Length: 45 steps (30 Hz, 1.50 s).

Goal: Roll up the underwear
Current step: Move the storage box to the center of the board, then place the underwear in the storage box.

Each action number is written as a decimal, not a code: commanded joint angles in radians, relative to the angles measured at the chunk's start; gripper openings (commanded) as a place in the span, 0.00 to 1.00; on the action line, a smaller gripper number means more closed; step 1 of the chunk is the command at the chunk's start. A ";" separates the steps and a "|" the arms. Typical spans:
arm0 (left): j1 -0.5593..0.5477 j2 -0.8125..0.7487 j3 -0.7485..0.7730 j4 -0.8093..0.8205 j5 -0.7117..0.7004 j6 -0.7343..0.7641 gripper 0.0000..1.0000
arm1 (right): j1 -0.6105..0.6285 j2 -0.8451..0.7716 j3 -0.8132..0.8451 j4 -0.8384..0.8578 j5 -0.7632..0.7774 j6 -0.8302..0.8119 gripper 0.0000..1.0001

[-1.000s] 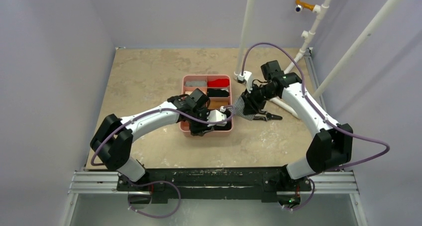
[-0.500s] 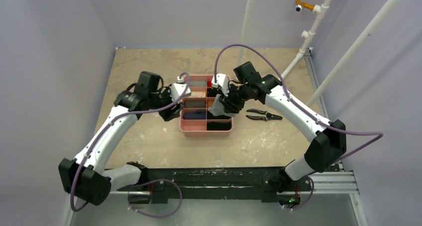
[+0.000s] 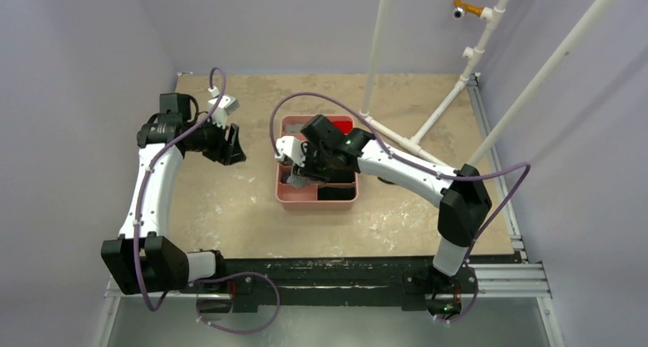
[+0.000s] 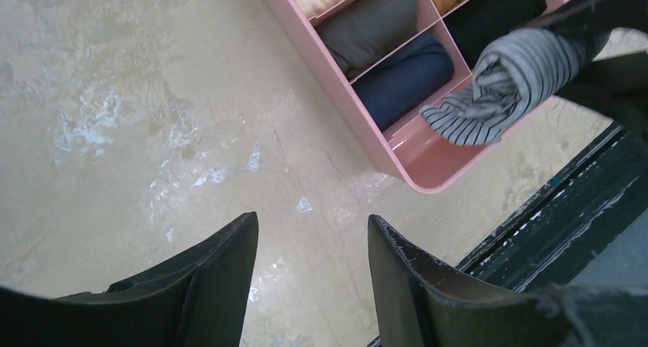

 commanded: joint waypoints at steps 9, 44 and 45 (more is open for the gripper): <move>0.073 0.067 0.047 0.002 0.139 -0.102 0.54 | 0.179 0.042 -0.035 0.135 0.276 -0.006 0.00; 0.079 0.090 0.066 -0.028 0.208 -0.083 0.54 | 0.218 0.213 0.053 0.049 0.108 0.010 0.00; 0.078 0.090 0.067 -0.029 0.208 -0.081 0.54 | 0.218 0.212 0.044 0.049 0.104 0.010 0.00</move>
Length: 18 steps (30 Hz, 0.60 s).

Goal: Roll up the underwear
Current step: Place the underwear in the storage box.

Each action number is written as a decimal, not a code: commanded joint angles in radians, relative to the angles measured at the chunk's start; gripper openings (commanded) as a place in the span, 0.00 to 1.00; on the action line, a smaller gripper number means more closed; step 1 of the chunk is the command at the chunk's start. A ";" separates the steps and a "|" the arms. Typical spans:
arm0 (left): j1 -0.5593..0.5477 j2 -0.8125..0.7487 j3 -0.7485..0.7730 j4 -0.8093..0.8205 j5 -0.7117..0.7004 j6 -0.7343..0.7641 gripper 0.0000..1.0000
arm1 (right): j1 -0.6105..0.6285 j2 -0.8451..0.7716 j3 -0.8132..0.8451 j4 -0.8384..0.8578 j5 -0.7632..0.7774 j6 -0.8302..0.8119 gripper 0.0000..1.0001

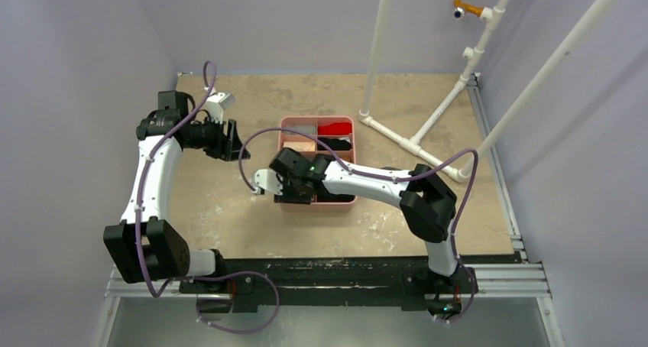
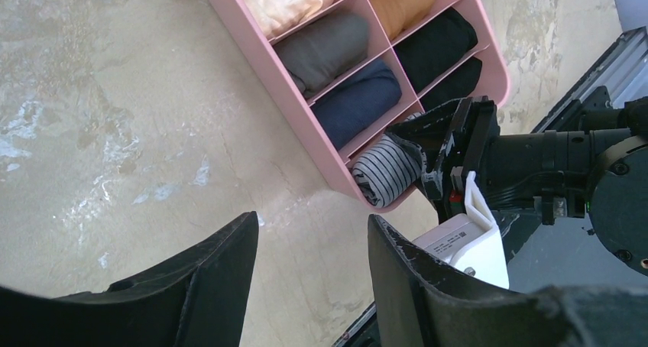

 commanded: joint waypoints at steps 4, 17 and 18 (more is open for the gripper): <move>0.010 -0.006 0.046 -0.012 0.042 0.015 0.54 | 0.004 -0.002 -0.013 -0.031 -0.106 0.004 0.00; 0.008 -0.001 0.051 -0.023 0.051 0.018 0.54 | -0.074 0.072 0.015 -0.117 -0.261 -0.039 0.00; 0.010 0.001 0.051 -0.024 0.051 0.018 0.54 | -0.077 0.082 0.016 -0.120 -0.265 -0.043 0.00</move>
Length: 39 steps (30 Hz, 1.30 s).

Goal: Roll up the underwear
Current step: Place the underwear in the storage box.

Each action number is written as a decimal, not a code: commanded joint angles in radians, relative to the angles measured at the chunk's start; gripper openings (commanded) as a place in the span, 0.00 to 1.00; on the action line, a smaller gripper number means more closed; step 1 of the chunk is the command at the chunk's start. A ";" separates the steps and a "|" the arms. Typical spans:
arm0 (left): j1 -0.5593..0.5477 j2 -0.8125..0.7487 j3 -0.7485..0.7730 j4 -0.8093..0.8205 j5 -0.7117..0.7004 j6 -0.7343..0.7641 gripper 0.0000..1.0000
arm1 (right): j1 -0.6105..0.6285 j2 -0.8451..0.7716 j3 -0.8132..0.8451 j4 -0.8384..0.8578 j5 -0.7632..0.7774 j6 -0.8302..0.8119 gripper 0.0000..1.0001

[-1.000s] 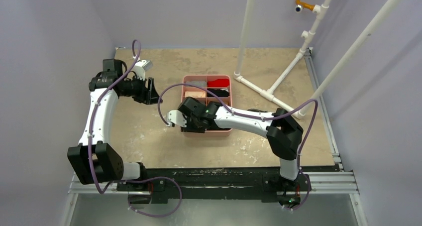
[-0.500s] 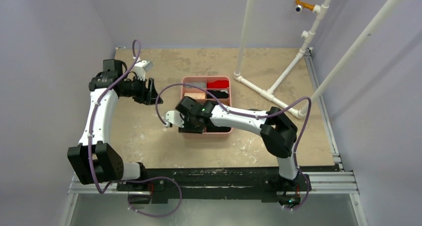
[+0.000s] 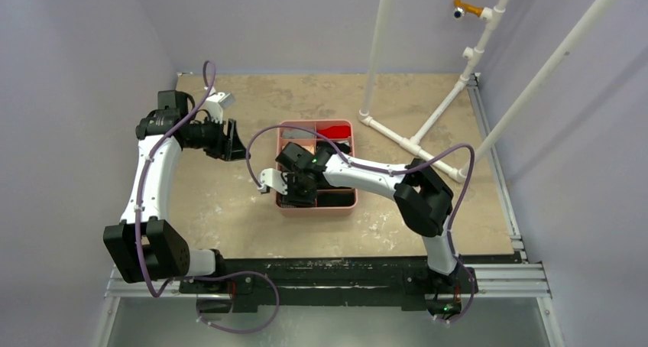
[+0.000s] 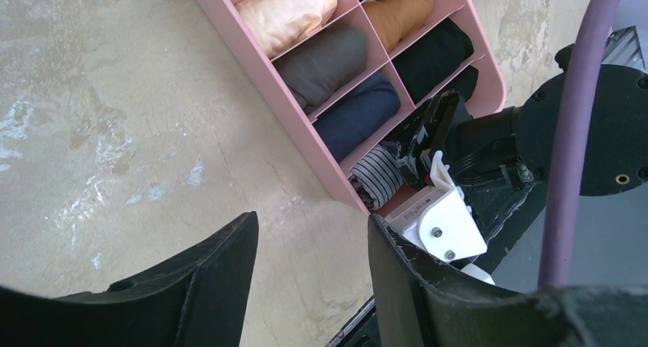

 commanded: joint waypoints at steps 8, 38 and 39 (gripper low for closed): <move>0.009 0.005 0.041 -0.007 0.047 0.019 0.53 | -0.025 0.094 0.033 -0.073 -0.094 -0.038 0.03; 0.011 0.006 0.043 -0.013 0.060 0.027 0.53 | -0.058 0.068 0.110 -0.136 -0.076 -0.026 0.63; 0.012 0.006 0.043 -0.013 0.060 0.027 0.53 | -0.060 0.069 0.115 -0.139 -0.076 -0.026 0.64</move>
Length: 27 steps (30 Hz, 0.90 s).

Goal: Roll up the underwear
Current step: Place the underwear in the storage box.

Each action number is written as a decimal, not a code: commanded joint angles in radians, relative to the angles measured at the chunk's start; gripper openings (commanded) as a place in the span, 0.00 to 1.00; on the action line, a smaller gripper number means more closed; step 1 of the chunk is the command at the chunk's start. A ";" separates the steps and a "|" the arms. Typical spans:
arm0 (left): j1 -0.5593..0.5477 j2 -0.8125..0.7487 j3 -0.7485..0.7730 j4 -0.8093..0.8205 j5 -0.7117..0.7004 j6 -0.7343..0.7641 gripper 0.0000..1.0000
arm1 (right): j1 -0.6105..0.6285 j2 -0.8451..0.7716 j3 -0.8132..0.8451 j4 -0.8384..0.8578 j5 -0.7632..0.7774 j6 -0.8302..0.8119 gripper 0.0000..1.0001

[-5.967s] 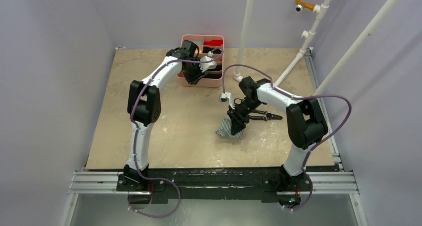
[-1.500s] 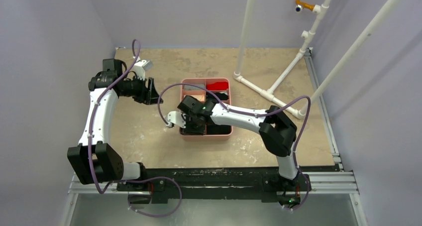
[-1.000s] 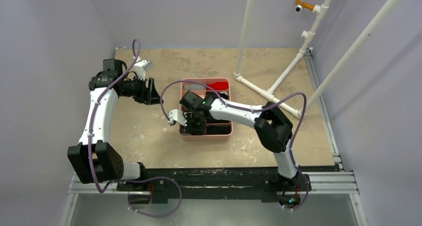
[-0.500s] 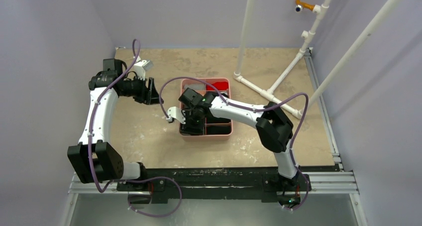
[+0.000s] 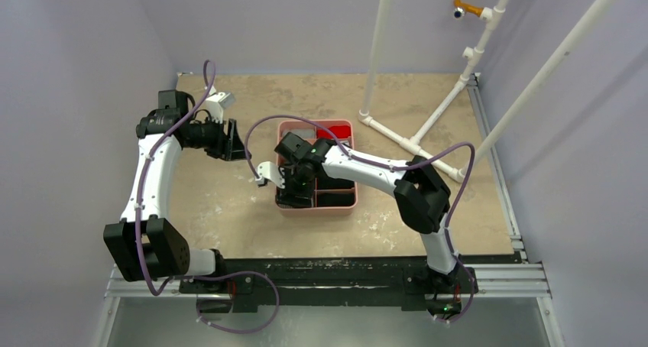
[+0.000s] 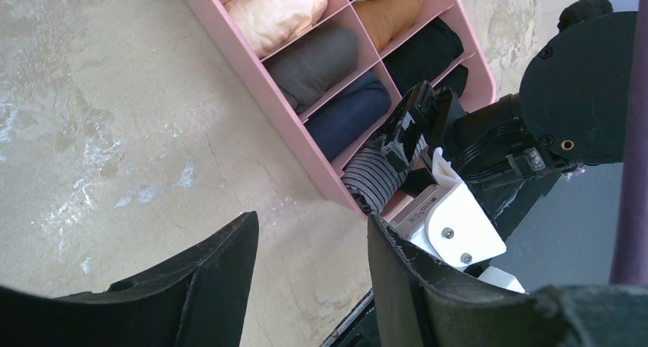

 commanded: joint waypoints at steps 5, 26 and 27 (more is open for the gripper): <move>0.015 -0.007 0.039 -0.002 0.039 0.025 0.53 | -0.026 0.046 0.043 -0.068 0.062 -0.009 0.65; 0.042 -0.009 0.054 -0.005 0.049 0.010 0.53 | -0.031 0.084 0.232 -0.107 -0.031 0.019 0.53; 0.049 -0.008 0.054 -0.003 0.051 0.004 0.53 | -0.031 0.083 0.234 -0.100 -0.035 0.024 0.52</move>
